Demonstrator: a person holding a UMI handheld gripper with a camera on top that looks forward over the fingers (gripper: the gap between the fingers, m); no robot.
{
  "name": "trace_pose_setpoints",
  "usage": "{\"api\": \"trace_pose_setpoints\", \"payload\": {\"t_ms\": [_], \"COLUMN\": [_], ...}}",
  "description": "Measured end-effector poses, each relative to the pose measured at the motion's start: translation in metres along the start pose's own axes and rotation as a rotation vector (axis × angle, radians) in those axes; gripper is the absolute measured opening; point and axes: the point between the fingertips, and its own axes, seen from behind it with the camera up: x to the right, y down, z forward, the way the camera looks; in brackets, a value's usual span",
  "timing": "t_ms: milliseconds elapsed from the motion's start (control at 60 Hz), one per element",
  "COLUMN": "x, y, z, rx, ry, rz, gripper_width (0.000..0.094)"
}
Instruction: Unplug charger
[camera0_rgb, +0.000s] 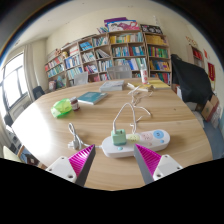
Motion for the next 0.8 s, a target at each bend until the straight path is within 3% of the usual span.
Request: {"api": "trace_pose_setpoints", "payload": {"t_ms": [83, 167, 233, 250, 367, 517, 650, 800], "x": [0.007, 0.011, 0.021, 0.015, 0.016, 0.018, 0.014, 0.036], "y": [-0.008, -0.006, -0.014, -0.018, -0.016, -0.016, -0.094, -0.158], "z": [0.037, 0.064, 0.076, 0.08, 0.088, 0.087, 0.055, 0.022], "rx": [0.011, 0.007, 0.04, 0.049, 0.044, -0.028, 0.128, 0.193], "ry": [0.001, -0.013, 0.027, 0.007, 0.047, 0.041, 0.105, 0.175], "rz": [-0.006, -0.022, -0.057, -0.061, -0.097, -0.06, -0.115, -0.102], "gripper_width": [0.0795, 0.0698, 0.0476, 0.0329, 0.0278, 0.0215, 0.0215, 0.0215]}}
